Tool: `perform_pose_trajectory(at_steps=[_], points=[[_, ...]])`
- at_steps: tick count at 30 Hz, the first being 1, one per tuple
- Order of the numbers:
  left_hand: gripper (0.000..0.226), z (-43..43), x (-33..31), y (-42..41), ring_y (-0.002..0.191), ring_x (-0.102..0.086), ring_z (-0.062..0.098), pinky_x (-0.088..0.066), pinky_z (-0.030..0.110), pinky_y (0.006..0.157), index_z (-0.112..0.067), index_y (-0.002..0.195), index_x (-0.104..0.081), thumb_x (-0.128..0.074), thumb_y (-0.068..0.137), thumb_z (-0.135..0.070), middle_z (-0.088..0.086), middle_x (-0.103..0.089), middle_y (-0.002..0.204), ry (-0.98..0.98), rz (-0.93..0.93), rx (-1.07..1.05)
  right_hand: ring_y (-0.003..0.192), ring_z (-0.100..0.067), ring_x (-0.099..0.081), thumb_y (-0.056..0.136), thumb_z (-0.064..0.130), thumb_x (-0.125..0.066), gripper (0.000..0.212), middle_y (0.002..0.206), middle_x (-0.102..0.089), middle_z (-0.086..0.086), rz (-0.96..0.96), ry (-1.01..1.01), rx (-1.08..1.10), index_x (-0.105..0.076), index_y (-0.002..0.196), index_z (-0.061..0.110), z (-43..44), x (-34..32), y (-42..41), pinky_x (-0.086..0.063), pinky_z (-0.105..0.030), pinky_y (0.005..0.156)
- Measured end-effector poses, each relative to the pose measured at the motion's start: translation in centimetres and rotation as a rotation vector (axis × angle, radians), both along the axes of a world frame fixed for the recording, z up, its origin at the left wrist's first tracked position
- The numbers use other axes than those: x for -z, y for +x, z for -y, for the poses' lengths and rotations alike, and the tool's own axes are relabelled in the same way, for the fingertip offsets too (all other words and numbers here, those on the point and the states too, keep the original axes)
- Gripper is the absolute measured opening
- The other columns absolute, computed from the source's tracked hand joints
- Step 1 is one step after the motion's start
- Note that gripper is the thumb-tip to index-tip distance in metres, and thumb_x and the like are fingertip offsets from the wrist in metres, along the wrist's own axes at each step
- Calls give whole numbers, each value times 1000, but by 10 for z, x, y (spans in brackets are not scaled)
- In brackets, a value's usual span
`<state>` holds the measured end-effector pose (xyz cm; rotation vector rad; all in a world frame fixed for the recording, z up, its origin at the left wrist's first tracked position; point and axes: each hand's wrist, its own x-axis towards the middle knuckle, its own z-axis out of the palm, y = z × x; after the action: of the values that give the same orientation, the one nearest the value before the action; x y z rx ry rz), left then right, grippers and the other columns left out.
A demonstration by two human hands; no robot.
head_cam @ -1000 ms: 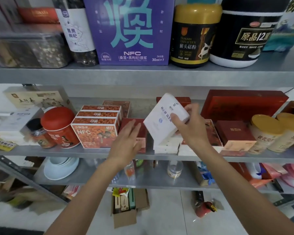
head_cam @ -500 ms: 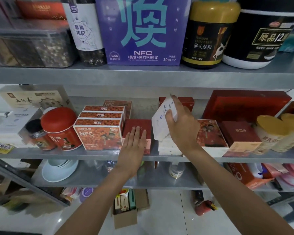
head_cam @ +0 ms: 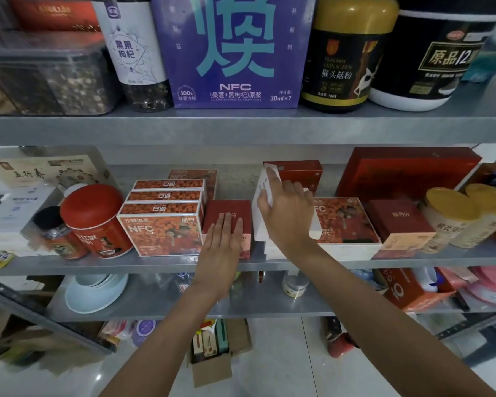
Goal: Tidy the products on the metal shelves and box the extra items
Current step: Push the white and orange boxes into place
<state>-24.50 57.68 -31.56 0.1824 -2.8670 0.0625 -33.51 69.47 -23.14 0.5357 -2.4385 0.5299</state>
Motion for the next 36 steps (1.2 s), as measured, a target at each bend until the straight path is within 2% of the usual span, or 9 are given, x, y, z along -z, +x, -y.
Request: perform_pose_trajectory(at_steps=[3, 11, 15, 19, 24, 26, 29, 33, 36], points=[[83, 2, 3, -1, 150, -4, 35, 9, 40, 116, -7, 155, 2, -53, 93, -7, 21, -5, 162, 14, 40, -2, 87, -26, -63, 98, 31, -48, 46, 94, -70, -11, 91, -32, 2, -49, 141, 15, 4, -1, -5, -48, -37, 81], [87, 4, -2, 1, 150, -8, 36, 7, 41, 117, -5, 155, -6, -61, 88, -8, 23, -11, 160, 15, 39, 15, 105, -33, -58, 100, 48, -38, 54, 113, -65, -16, 177, 167, 14, -48, 141, 14, 7, 40, -4, -44, -45, 89], [78, 4, -2, 0, 147, -18, 39, -5, 44, 119, -1, 152, -22, -61, 85, -2, 26, -22, 157, 36, 3, 27, 141, -32, -26, 92, 67, -14, 81, 153, -29, -12, 290, 398, -54, -27, 151, 13, 12, 52, -3, -9, -51, 119], [81, 2, 1, 1, 148, -16, 38, -7, 46, 121, -6, 154, -12, -58, 89, -7, 25, -22, 157, 36, -15, 19, 149, -30, -3, 88, 68, -4, 83, 161, -10, -8, 320, 385, -153, -27, 152, 19, 12, 38, -12, 9, -51, 118], [107, -2, -8, -6, 145, -23, 41, -15, 49, 119, -35, 150, 23, -63, 88, -18, 27, -29, 153, 111, -34, 22, 139, -38, -26, 95, 58, -41, 67, 152, -30, -18, 296, -125, 176, -40, 144, 13, -39, 33, -28, -24, -51, 112], [103, -2, -11, -9, 146, -19, 42, -15, 49, 119, -46, 143, 31, -56, 93, -25, 28, -25, 155, 100, 16, 21, 137, -42, -27, 90, 66, -43, 77, 150, -32, -22, 519, -164, 344, -41, 142, 9, -66, 39, -36, -26, -52, 110], [100, -4, -14, -12, 148, -14, 41, -13, 48, 120, -52, 134, 37, -52, 96, -27, 27, -20, 157, 77, 58, 5, 141, -42, -20, 89, 71, -39, 76, 154, -29, -19, 871, -14, 261, -44, 143, 19, -88, 53, -47, -17, -52, 115], [90, -4, -21, -11, 149, -12, 38, -10, 45, 121, -49, 148, 17, -53, 96, -26, 23, -18, 159, 124, 93, -2, 131, -30, -47, 94, 56, -49, 52, 135, -59, -7, 863, -261, 86, -61, 129, 20, -89, 61, -45, -28, -47, 113], [82, -4, -31, -9, 150, -1, 36, -5, 45, 121, -46, 152, 2, -53, 96, -21, 19, -6, 162, 295, 165, 1, 110, -27, -63, 95, 38, -59, 37, 118, -68, -7, 839, -672, 13, -65, 115, 8, -88, 56, -30, -48, -37, 95]])
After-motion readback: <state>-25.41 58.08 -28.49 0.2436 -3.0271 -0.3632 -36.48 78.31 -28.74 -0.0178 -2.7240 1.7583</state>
